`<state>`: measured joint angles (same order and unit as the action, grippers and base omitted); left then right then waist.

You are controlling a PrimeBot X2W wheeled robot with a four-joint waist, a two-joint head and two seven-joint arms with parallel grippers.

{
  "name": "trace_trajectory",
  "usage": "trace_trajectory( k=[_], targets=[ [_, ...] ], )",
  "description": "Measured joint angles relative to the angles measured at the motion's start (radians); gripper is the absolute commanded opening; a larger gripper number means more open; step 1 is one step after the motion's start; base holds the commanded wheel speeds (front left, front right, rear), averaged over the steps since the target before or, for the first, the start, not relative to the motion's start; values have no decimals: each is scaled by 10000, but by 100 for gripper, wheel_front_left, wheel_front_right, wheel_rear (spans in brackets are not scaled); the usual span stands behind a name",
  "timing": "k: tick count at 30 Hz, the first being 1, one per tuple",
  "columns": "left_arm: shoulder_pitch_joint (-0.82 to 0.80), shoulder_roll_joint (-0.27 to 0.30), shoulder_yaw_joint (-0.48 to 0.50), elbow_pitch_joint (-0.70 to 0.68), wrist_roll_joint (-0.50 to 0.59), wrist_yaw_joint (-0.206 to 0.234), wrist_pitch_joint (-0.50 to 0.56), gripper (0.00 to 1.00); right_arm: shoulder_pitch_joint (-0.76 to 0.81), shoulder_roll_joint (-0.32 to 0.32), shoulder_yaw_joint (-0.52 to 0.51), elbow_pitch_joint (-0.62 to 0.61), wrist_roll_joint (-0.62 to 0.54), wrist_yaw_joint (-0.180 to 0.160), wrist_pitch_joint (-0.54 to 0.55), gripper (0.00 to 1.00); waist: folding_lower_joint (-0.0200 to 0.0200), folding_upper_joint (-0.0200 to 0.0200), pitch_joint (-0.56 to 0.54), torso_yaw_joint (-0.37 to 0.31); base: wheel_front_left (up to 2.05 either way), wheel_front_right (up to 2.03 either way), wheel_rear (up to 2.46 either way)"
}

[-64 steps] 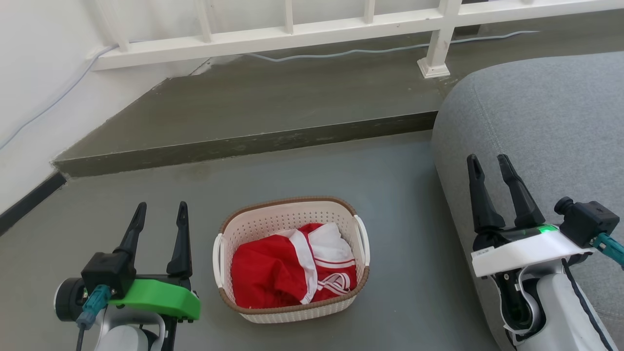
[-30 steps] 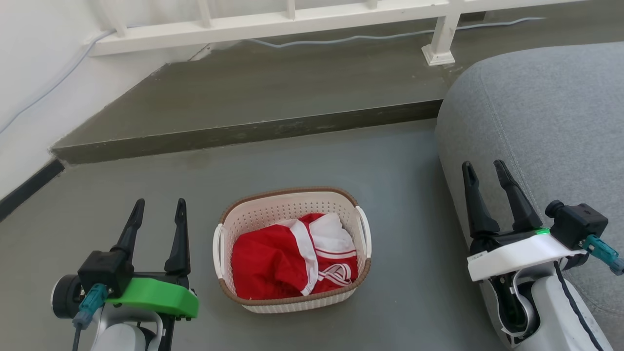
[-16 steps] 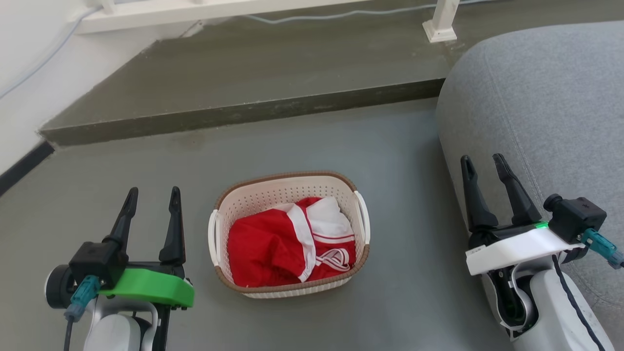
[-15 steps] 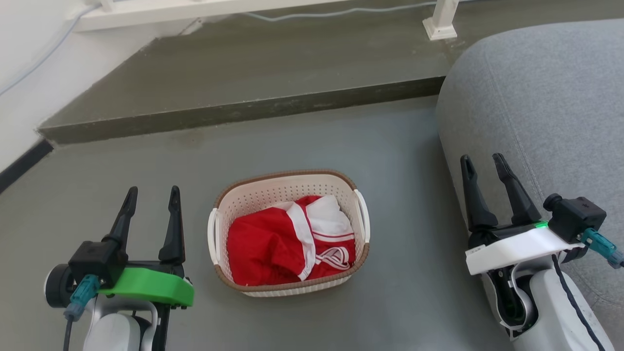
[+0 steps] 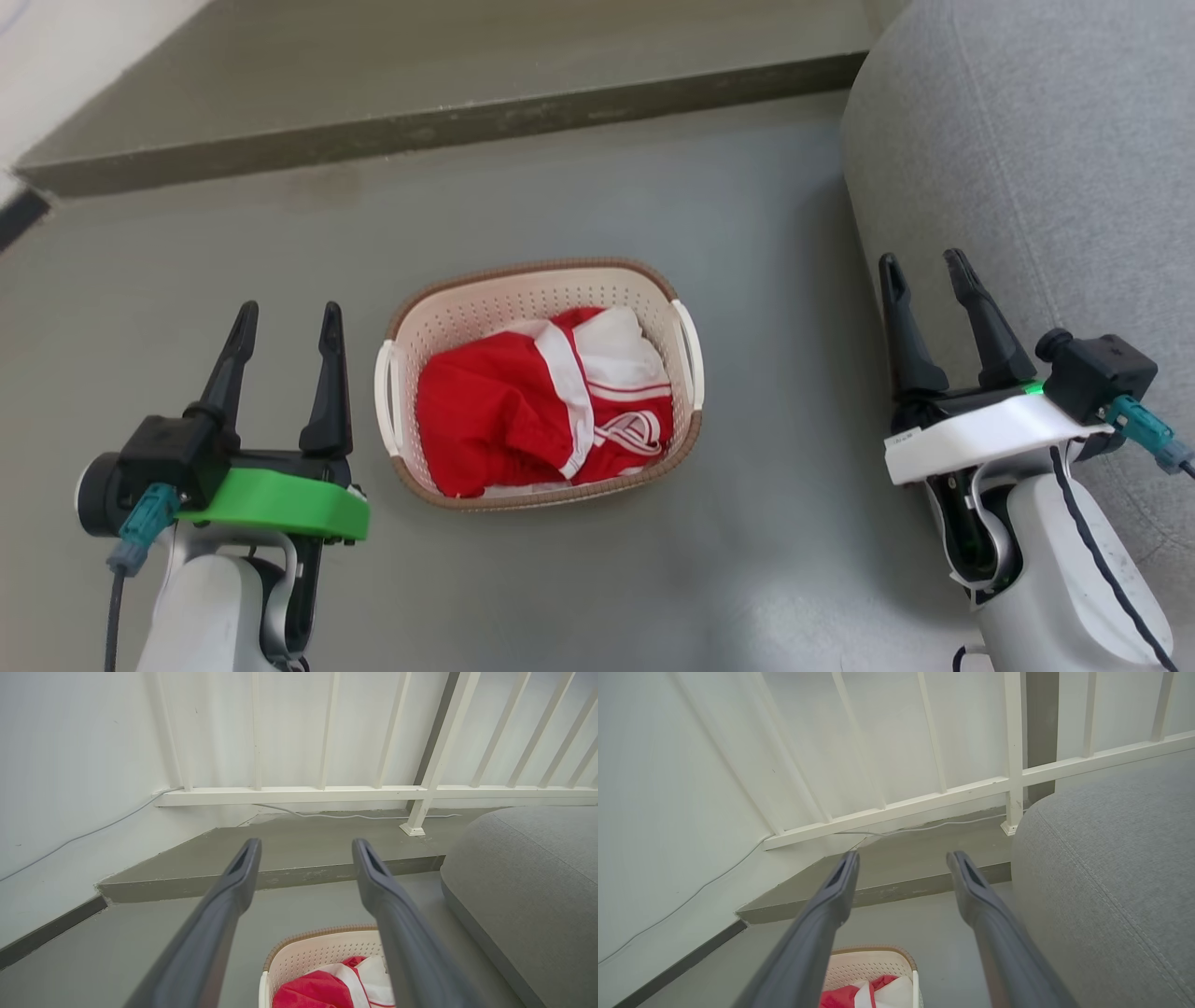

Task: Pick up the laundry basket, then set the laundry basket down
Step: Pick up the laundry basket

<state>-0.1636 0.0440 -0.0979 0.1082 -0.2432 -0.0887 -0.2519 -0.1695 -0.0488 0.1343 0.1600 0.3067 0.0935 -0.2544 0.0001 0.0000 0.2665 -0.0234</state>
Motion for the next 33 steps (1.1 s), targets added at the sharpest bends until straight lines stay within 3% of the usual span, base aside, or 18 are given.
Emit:
trace_trajectory(
  k=[8, 33],
  targets=[
    [-457, -12, 36, 125, -90, -82, 0, 100, -453, -4, 0, 428, 0, -161, -2, 100, 0, 0, 852, -30, 0, 0, 0],
    [-2559, 48, 295, 1942, -543, -255, -13, 100, -2621, -73, 673, 1674, 121, -173, -2, 100, 1, 0, 3425, 112, 0, 0, 0]
  ],
)
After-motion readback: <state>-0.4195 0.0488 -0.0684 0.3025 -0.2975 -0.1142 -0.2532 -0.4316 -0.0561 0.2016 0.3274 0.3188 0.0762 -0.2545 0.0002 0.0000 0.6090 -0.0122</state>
